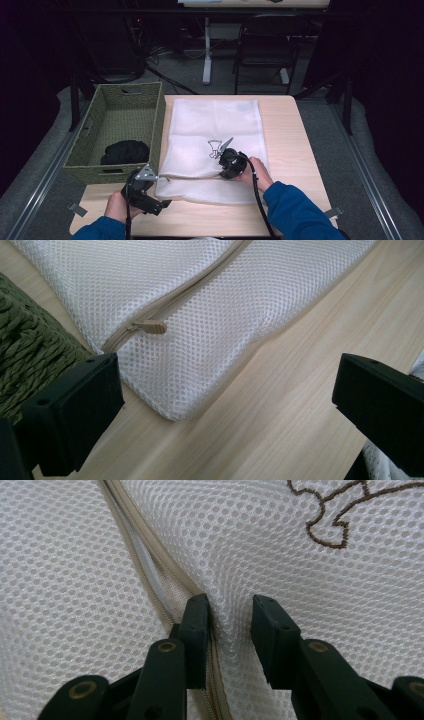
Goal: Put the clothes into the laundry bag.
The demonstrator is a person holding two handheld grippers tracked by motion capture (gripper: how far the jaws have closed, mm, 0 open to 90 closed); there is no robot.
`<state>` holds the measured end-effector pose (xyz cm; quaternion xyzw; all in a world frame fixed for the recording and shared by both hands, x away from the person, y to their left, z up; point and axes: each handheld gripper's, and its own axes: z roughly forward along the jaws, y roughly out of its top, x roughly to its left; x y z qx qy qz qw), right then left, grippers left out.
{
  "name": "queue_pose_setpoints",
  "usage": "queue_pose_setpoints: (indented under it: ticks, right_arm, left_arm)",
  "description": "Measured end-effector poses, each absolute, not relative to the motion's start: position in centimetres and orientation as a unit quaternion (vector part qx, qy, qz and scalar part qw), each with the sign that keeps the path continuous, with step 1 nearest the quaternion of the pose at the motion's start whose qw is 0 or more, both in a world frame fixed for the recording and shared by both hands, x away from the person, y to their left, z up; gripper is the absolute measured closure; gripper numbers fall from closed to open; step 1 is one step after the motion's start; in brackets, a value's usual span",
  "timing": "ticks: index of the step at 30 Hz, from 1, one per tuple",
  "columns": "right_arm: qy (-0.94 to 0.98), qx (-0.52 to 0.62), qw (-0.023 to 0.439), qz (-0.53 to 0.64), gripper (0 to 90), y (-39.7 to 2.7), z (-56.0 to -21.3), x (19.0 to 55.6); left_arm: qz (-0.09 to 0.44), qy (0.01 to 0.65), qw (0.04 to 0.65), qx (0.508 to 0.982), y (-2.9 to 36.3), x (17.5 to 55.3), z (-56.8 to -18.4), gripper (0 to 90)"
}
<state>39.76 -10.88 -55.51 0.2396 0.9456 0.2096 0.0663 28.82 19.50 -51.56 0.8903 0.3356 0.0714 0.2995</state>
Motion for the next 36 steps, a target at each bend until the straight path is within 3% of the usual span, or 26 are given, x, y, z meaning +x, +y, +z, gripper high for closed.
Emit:
queue_pose_setpoints:
  ticks: [13, 24, 25, 30, 36]
  right_arm:
    - [0.939, 0.261, 0.065, 0.213, 65.8, -11.05, -55.56, 39.74]
    - [0.938, 0.281, 0.066, 0.191, 73.4, -10.41, -55.31, 39.73]
    - [0.937, 0.283, 0.066, 0.191, 79.1, -10.42, -55.29, 39.74]
    - [0.941, 0.269, 0.072, 0.191, 84.4, -10.51, -55.3, 39.81]
    - [0.942, 0.26, 0.088, 0.193, 85.4, -10.66, -54.77, 39.83]
  left_arm:
    - [0.067, 0.329, 0.295, 0.895, 19.3, 28.84, -51.61, 0.3]
    - [0.072, 0.332, 0.295, 0.893, 19.27, 28.84, -51.58, 0.7]
    - [0.071, 0.333, 0.295, 0.893, 19.22, 28.83, -51.6, 0.6]
    - [0.073, 0.331, 0.292, 0.895, 19.19, 28.93, -51.59, 0.5]
    - [0.07, 0.312, 0.299, 0.899, 18.86, 28.74, -51.46, 0.7]
